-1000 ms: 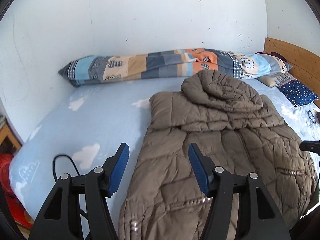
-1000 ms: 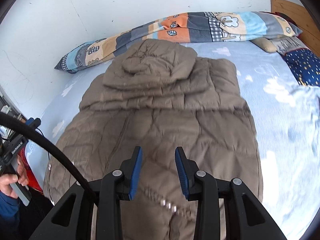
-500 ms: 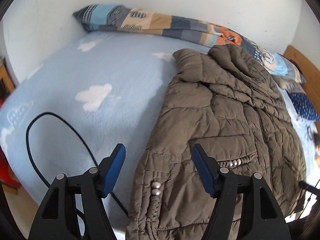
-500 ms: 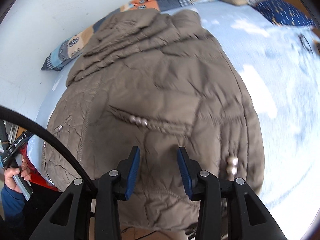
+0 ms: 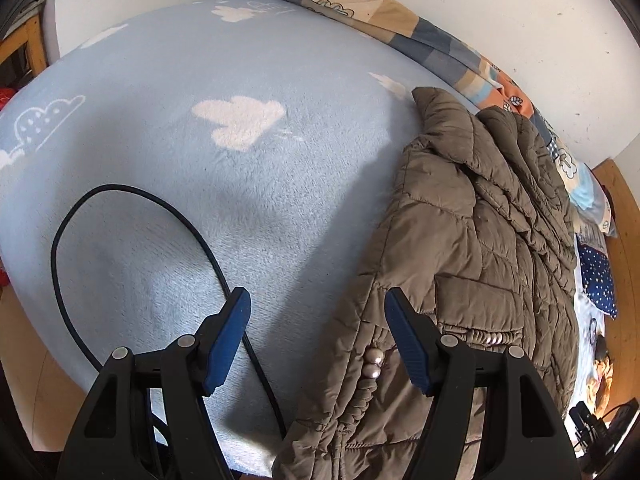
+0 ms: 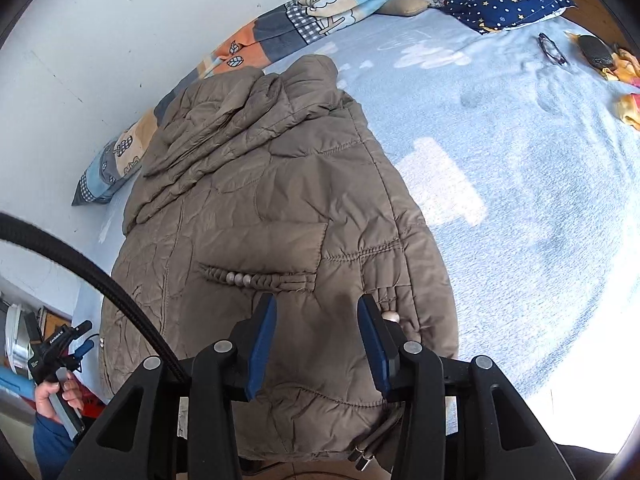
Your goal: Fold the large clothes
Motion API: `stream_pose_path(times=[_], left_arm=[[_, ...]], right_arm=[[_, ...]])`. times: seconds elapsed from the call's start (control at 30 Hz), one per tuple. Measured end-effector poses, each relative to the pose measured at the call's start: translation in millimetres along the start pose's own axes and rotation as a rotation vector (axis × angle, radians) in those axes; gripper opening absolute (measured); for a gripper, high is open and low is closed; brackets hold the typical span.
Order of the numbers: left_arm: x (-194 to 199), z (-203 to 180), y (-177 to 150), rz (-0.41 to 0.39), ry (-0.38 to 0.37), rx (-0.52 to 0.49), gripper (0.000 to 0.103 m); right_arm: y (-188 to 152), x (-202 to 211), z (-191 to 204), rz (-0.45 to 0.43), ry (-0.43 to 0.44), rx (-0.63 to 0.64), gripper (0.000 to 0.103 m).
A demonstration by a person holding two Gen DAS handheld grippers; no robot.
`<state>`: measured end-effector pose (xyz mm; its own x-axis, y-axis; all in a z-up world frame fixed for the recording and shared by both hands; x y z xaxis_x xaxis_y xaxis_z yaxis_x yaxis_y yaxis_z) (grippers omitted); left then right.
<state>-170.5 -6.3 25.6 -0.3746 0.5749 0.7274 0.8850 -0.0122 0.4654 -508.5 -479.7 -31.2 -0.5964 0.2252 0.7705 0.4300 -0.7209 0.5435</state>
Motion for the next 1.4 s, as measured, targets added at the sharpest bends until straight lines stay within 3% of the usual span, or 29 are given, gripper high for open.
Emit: stream_pose_path(times=[0.2, 0.4, 0.67, 0.97, 1.2, 1.4], left_arm=[[-19, -11, -15, 0.114, -0.037, -0.051, 0.068], [-27, -9, -28, 0.158, -0.027, -0.053, 0.068], [-19, -3, -47, 0.174, -0.057, -0.024, 0.068], [-22, 4, -63, 0.152, -0.133, -0.029, 0.068], [-19, -12, -65, 0.123, -0.158, -0.155, 0.047], [-30, -13, -63, 0.132, -0.132, -0.158, 0.051]], right_arm=[[3, 8, -22, -0.011, -0.008, -0.078, 0.052], [-3, 3, -46, 0.035, -0.018, -0.161, 0.053], [-13, 0, -63, 0.07, -0.04, -0.211, 0.054], [-35, -19, -48, 0.157, -0.068, -0.149, 0.058], [-38, -30, -55, 0.18, -0.037, -0.186, 0.059], [-39, -35, -48, 0.171, -0.032, -0.144, 0.059]])
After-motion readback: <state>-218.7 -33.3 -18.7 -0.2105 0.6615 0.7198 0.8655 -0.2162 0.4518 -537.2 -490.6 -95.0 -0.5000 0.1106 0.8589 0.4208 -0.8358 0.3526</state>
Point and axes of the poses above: each gripper's, at about its wrist camera, not at the fingertips, and x roughly against the way its jaws point, z to its left, y to its top, the point moved 2 cm from there along -x, roughly the way its jaws point, and after that the axes turned 13 degrees about -y, right-handed, at the moved point
